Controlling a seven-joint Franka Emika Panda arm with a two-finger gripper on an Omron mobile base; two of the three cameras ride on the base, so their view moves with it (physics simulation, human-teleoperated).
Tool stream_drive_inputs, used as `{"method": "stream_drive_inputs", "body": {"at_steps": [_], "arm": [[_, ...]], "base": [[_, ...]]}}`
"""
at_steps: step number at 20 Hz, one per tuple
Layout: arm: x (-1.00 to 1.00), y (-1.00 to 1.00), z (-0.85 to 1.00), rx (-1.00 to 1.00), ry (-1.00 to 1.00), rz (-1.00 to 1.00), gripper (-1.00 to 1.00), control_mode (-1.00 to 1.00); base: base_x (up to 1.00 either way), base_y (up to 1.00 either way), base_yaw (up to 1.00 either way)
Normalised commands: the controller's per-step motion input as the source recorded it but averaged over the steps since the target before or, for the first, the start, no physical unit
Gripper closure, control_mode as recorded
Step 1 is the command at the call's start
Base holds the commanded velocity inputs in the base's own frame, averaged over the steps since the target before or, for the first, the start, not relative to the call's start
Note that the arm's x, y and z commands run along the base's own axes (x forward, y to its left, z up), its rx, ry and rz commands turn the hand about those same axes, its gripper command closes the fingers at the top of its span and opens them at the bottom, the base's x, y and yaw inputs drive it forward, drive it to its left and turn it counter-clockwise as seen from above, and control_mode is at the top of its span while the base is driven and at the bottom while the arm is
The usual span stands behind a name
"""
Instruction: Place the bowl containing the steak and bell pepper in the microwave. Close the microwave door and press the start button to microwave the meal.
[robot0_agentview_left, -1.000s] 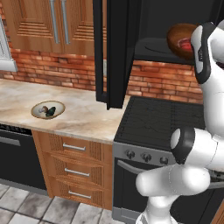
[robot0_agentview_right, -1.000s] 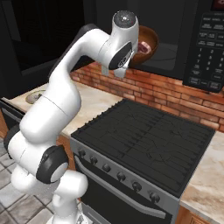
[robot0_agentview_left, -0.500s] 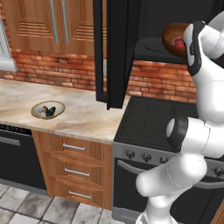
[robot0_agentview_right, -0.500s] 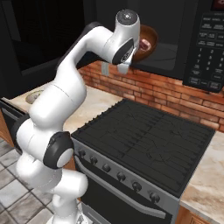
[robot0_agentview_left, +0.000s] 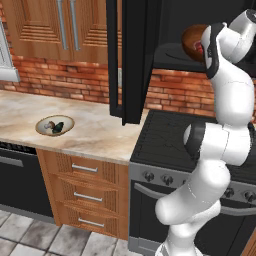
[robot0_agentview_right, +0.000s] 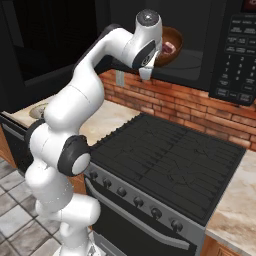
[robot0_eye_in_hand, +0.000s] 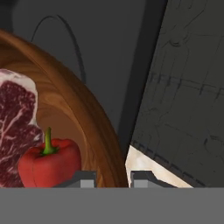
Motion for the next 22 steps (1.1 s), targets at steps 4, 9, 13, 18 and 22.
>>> {"method": "stream_drive_inputs", "body": {"at_steps": [4,9,13,18,22], "arm": [[0.46,-0.2,0.11,0.0,0.01,0.0,1.0,-1.0],[0.39,-0.12,0.02,0.0,0.11,0.0,1.0,-1.0],[0.4,-0.2,0.0,0.0,0.18,0.0,1.0,-1.0],[0.48,-0.15,0.0,0.0,0.19,0.0,1.0,-1.0],[0.43,0.0,-0.01,0.0,0.07,0.0,-1.0,-1.0]], "base": [[0.0,0.0,0.0],[0.0,0.0,0.0],[0.0,0.0,0.0],[0.0,0.0,0.0],[0.0,0.0,0.0]]}}
